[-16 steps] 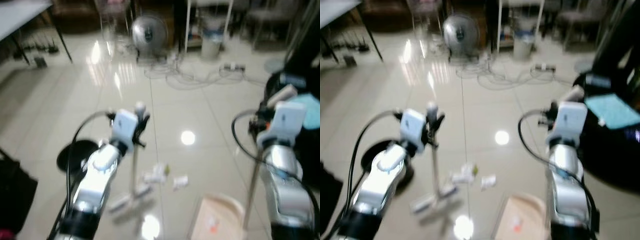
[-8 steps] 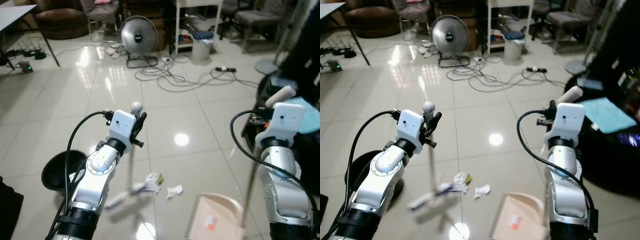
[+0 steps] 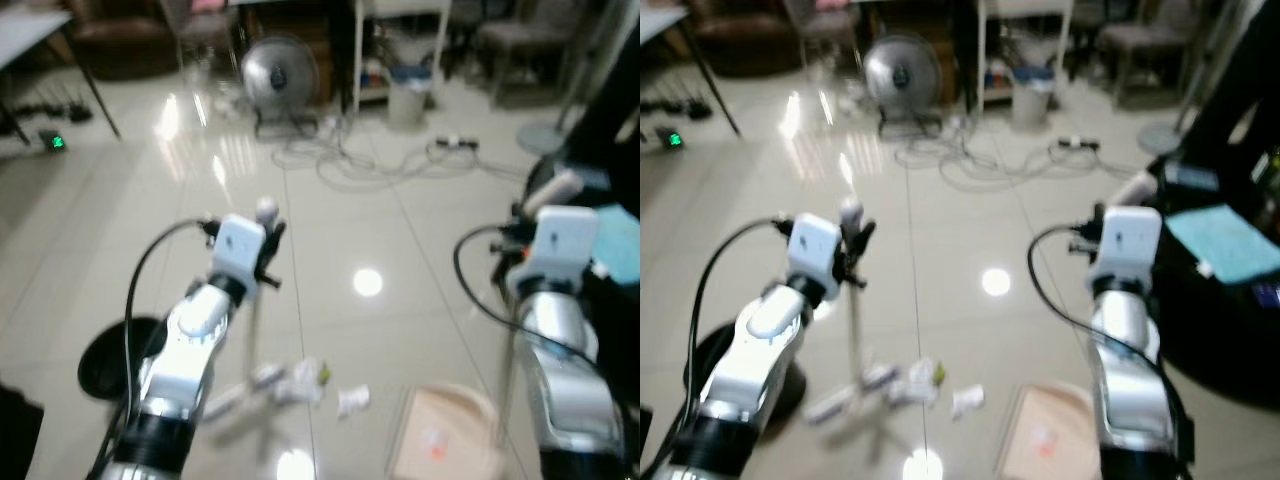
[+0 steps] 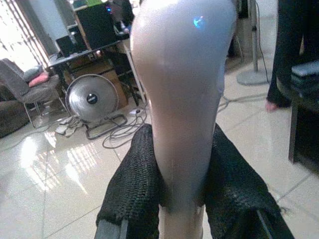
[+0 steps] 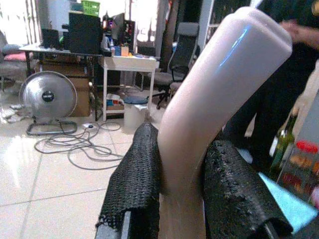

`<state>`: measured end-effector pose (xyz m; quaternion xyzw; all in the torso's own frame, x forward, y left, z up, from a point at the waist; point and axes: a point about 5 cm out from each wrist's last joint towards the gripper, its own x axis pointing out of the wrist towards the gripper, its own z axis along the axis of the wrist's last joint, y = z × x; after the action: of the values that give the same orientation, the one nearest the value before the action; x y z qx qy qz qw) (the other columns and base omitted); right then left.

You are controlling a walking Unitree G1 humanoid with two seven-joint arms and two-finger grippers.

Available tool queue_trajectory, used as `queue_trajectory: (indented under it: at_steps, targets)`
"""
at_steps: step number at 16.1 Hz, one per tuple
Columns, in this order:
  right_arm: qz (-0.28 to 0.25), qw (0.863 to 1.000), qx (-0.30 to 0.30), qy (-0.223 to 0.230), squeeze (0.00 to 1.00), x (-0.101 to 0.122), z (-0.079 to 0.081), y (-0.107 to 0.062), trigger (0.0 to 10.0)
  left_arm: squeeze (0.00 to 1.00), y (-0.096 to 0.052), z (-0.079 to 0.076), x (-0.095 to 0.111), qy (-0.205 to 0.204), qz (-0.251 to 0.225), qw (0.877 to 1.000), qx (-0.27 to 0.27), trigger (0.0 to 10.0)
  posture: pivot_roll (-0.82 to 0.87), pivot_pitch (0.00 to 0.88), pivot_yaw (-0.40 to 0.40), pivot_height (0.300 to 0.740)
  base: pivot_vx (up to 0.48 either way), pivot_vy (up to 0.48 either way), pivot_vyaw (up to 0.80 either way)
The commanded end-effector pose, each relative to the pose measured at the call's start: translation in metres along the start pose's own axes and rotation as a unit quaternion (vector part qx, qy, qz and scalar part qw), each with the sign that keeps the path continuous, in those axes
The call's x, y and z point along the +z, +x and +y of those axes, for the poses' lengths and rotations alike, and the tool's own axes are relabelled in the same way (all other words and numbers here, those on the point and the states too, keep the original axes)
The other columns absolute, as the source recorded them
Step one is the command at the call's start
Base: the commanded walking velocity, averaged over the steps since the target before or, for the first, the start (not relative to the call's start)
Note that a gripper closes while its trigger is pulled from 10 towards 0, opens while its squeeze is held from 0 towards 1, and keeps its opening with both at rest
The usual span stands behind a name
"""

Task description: Sweep floor

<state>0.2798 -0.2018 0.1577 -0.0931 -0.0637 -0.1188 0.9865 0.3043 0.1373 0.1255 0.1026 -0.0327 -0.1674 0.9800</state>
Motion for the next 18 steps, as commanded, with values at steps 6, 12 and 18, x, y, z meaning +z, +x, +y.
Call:
queue_trajectory:
  at_steps: [6, 12, 18]
  targets:
    - [-0.029, 0.999, 0.009, 0.013, 0.00, 0.008, 0.008, 0.002, 10.0, 0.00, -0.002, 0.013, 0.006, 0.018, -0.007, 0.999, 0.025, 10.0, 0.02, 0.025, 0.047, 0.740, 0.383, 0.000, 0.00]
    - [-0.058, 0.998, 0.017, 0.001, 0.00, 0.003, 0.004, 0.010, 10.0, 0.00, 0.002, 0.025, 0.004, -0.004, 0.002, 0.995, 0.098, 10.0, 0.06, 0.073, 0.054, 0.740, 0.000, 0.000, 0.00]
    - [-0.105, 0.992, 0.045, -0.051, 0.00, -0.008, 0.003, 0.021, 10.0, 0.00, 0.006, 0.037, 0.013, -0.030, -0.028, 0.989, 0.139, 10.0, 0.16, 0.240, 0.105, 0.740, 0.000, 0.000, 0.00]
